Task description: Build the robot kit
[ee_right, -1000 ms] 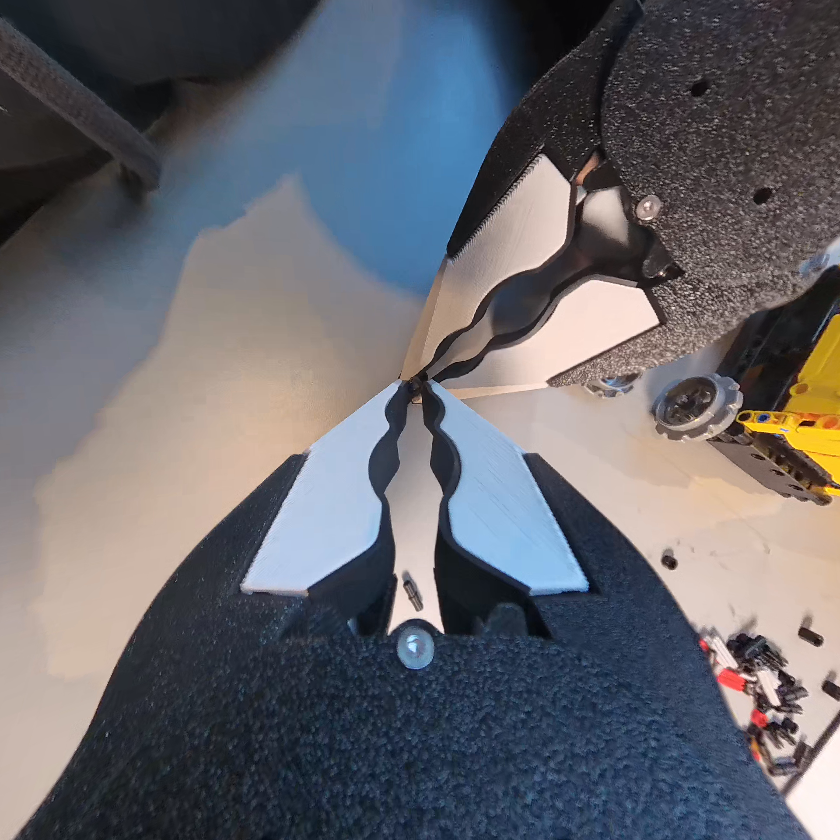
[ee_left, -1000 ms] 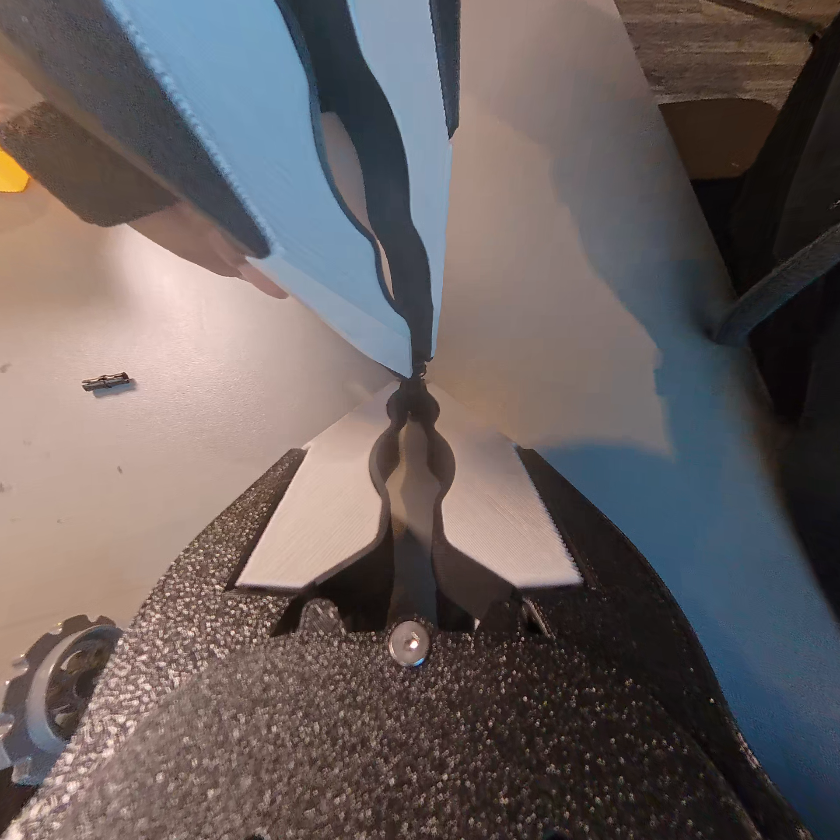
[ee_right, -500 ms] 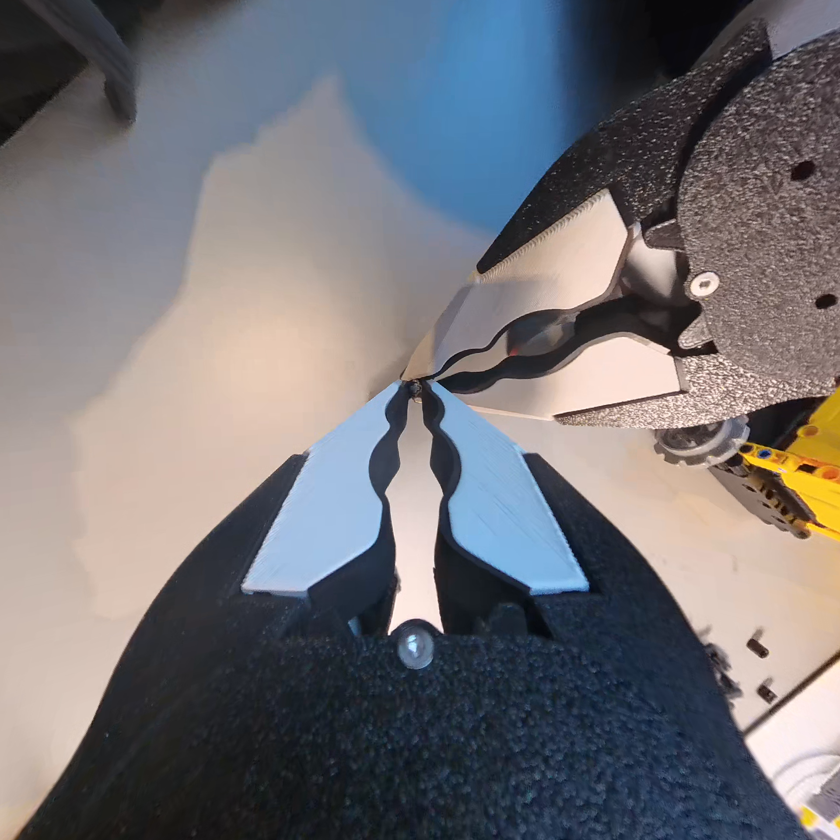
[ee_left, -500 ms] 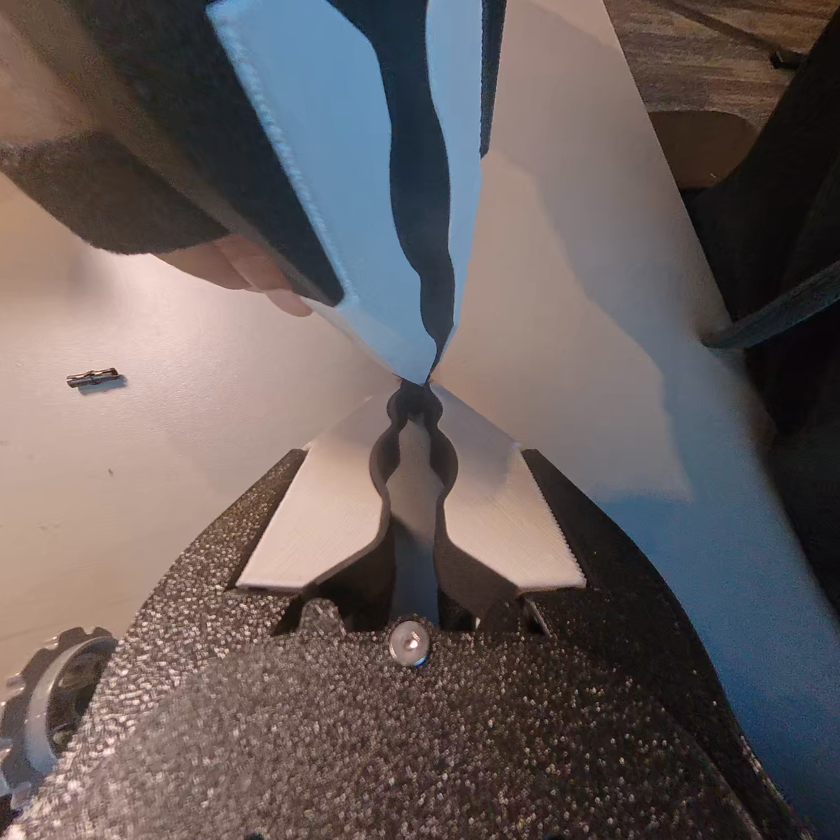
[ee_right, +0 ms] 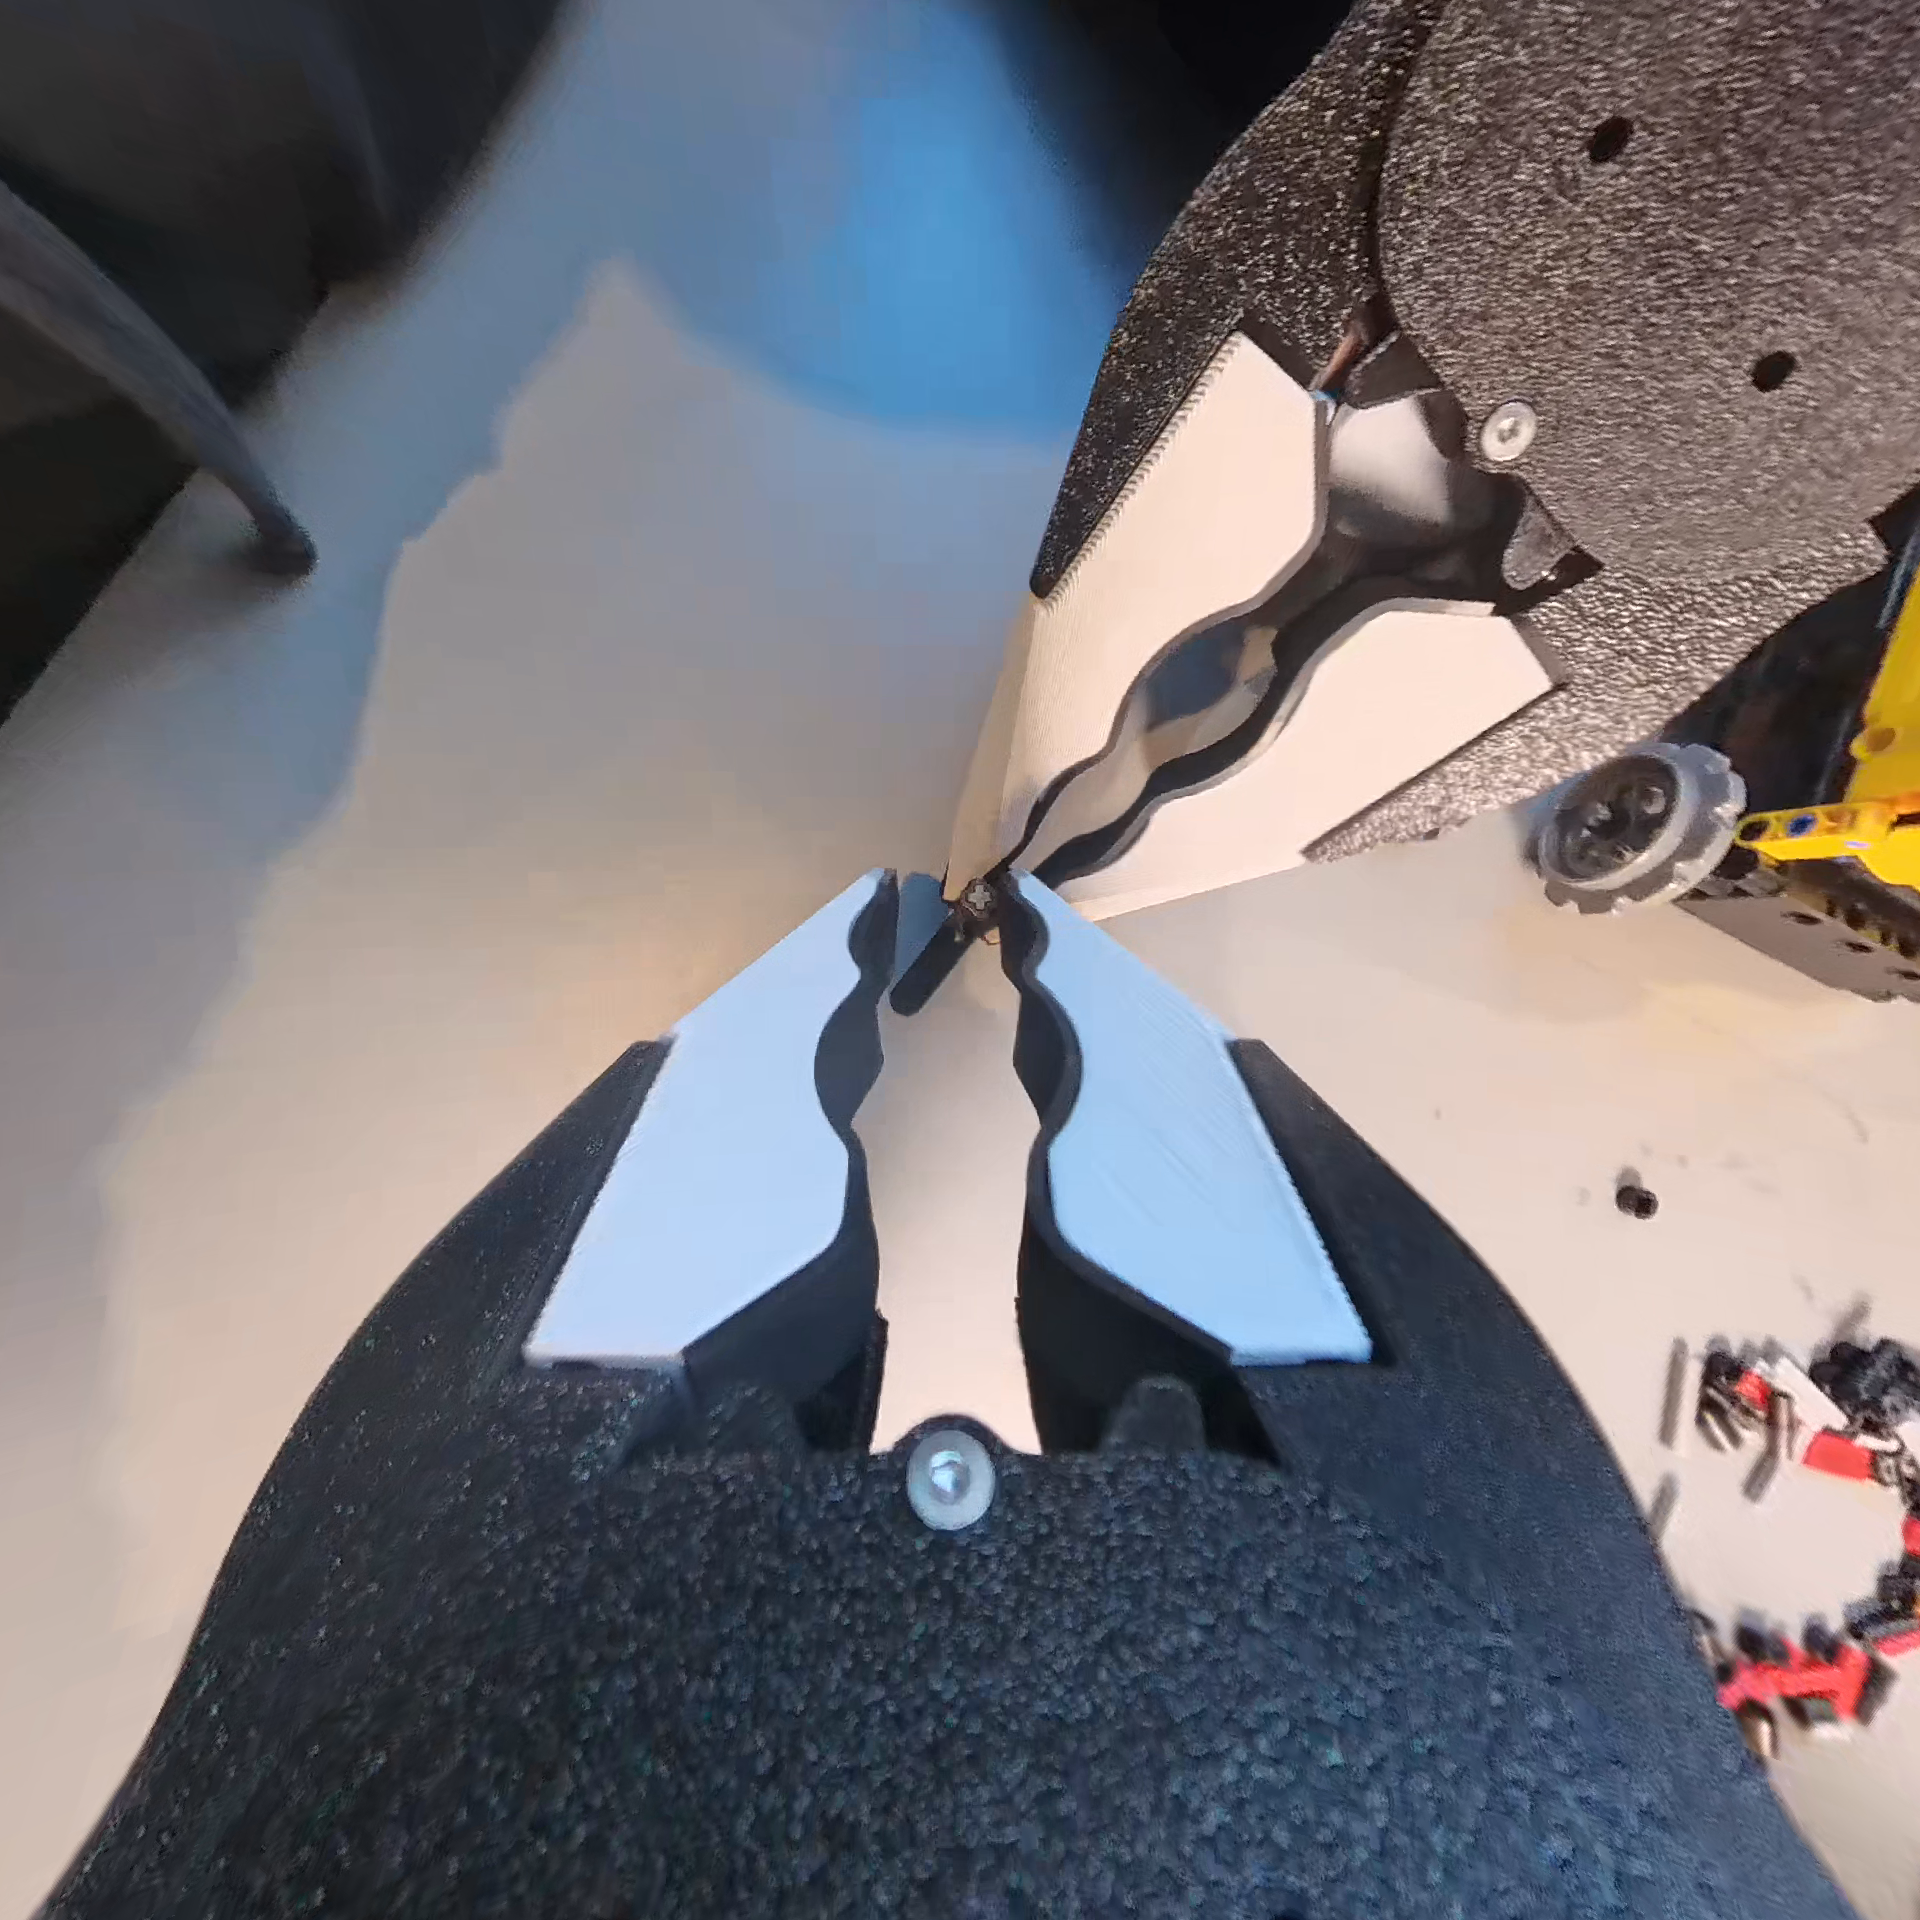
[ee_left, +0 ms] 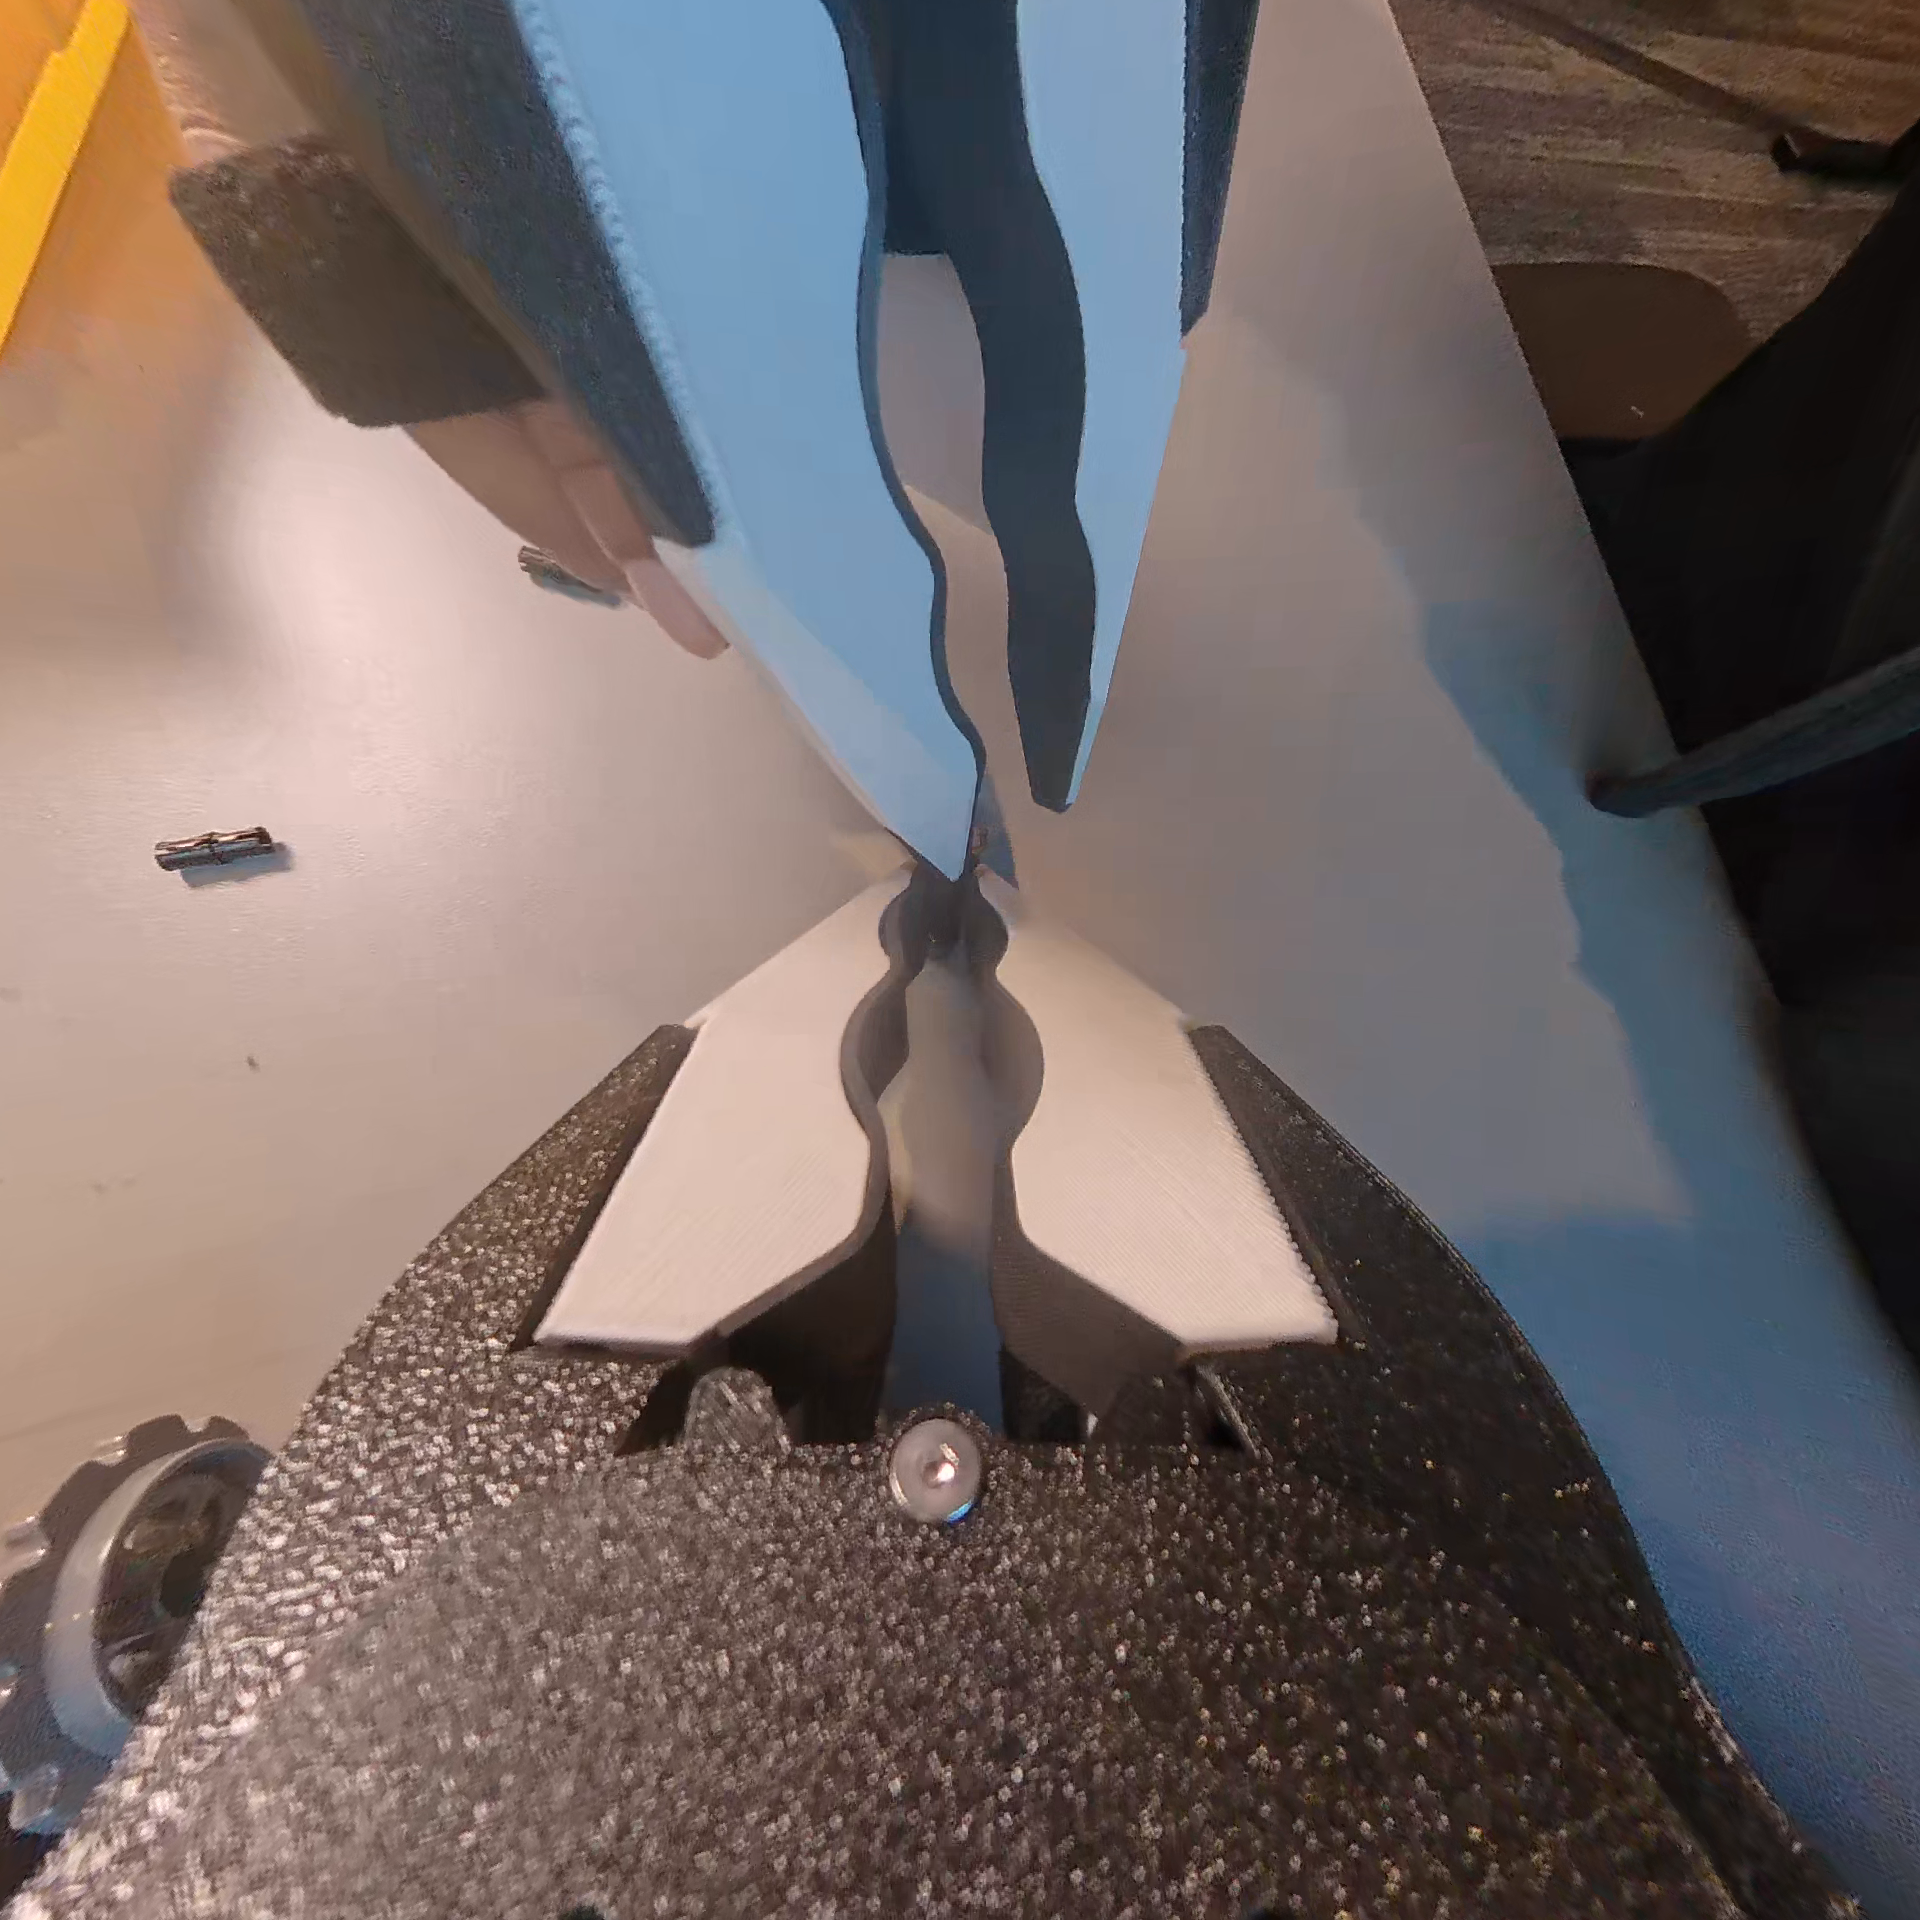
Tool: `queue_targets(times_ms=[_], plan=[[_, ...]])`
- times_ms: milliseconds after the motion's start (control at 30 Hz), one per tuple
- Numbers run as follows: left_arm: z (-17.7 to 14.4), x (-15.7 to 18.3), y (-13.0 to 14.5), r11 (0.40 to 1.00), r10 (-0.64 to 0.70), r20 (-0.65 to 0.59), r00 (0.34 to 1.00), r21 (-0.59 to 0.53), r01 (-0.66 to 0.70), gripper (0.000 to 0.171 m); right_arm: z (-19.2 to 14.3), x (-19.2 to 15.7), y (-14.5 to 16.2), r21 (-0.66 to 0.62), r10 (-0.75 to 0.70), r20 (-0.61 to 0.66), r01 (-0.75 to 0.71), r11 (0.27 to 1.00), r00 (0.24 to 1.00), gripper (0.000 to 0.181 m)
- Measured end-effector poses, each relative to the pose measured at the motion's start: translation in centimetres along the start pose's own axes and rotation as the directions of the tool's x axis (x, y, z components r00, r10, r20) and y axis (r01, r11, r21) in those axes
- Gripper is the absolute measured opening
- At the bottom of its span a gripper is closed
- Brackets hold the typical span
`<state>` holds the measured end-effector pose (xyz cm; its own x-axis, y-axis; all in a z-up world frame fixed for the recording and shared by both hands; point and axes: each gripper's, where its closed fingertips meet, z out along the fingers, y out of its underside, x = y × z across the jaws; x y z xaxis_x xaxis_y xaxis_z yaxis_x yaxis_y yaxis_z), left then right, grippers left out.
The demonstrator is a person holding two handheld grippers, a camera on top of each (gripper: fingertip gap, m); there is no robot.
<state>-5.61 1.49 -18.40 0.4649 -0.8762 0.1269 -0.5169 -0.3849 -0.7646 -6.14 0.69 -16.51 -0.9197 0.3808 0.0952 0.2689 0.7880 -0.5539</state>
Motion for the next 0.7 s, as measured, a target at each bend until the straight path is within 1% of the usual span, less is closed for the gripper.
queue_targets(times_ms=[133,167,233,333,433,500,600,700], plan=[[0.0,0.0,0.0,1.0,0.007,0.002,1.0,0.001,-0.007,0.004,0.1,0.6,0.0,0.004,0.04,-0.057,-0.04,0.999,0.998,0.008],[0.0,0.0,0.0,1.0,0.008,0.003,1.0,0.001,-0.008,0.004,0.1,0.6,0.0,0.0,0.042,-0.056,-0.042,0.999,0.998,0.007],[-0.1,0.0,0.3,1.0,0.015,0.011,1.0,-0.013,-0.015,0.013,0.1,0.8,0.1,-0.018,0.047,-0.06,-0.048,0.999,0.997,0.007],[-0.6,-0.3,0.8,1.0,0.012,0.041,0.999,-0.017,-0.012,0.016,-0.1,1.1,0.4,-0.028,0.065,-0.06,-0.066,0.997,0.996,0.007],[-0.6,-0.6,1.0,0.999,0.029,0.075,0.997,-0.028,-0.027,0.015,0.0,1.1,0.5,-0.018,0.081,-0.058,-0.082,0.996,0.995,0.007],[-0.4,-0.7,1.2,0.996,0.069,0.098,0.993,-0.057,-0.063,0.005,0.0,1.1,0.5,-0.016,0.091,-0.057,-0.092,0.996,0.994,0.007],[-0.3,-0.6,1.2,0.994,0.089,0.111,0.99,-0.069,-0.081,0.005,0.2,0.9,0.3,-0.012,0.102,-0.053,-0.103,0.995,0.993,0.007],[-0.3,-0.6,1.2,0.994,0.092,0.118,0.989,-0.07,-0.085,0.005,0.1,1.0,0.4,-0.046,0.085,-0.071,-0.088,0.995,0.994,0.006]])
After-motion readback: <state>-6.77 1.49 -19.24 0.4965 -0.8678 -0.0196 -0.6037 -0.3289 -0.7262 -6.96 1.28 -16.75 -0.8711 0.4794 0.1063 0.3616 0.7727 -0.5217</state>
